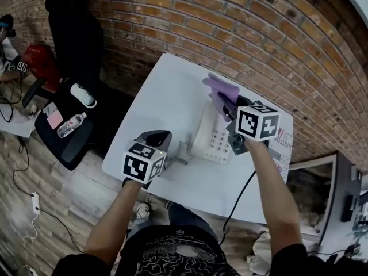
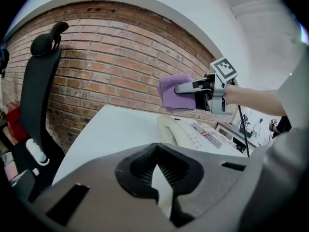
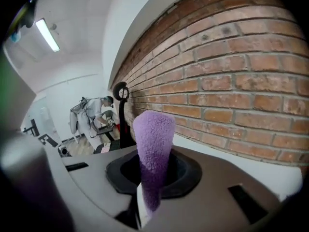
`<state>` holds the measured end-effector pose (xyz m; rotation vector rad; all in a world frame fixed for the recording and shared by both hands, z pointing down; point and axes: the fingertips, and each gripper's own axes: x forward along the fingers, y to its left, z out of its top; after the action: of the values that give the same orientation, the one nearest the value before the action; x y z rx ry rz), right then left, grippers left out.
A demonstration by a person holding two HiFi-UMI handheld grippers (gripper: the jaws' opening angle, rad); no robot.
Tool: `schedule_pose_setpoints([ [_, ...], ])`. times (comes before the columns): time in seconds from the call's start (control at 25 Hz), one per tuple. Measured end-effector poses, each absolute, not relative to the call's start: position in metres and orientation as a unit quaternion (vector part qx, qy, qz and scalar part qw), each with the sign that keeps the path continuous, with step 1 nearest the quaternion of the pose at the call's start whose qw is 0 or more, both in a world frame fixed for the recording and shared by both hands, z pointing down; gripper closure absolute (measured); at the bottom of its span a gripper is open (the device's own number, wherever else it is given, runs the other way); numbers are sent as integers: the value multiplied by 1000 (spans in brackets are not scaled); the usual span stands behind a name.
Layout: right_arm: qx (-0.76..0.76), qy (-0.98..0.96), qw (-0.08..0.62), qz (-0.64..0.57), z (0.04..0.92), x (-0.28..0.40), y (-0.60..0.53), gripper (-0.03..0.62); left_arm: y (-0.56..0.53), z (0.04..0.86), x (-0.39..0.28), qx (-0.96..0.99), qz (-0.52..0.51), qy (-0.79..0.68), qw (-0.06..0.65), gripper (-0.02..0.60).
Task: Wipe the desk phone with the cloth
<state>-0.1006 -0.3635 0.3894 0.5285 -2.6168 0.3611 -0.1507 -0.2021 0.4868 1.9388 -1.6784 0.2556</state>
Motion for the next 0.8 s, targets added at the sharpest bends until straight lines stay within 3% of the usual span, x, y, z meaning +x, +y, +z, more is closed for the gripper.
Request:
schedule_pose_setpoints([
  [0.8,-94,-849,514,-77,494,-191,-366,546,-181,492,-192,663,84,-687,287,575],
])
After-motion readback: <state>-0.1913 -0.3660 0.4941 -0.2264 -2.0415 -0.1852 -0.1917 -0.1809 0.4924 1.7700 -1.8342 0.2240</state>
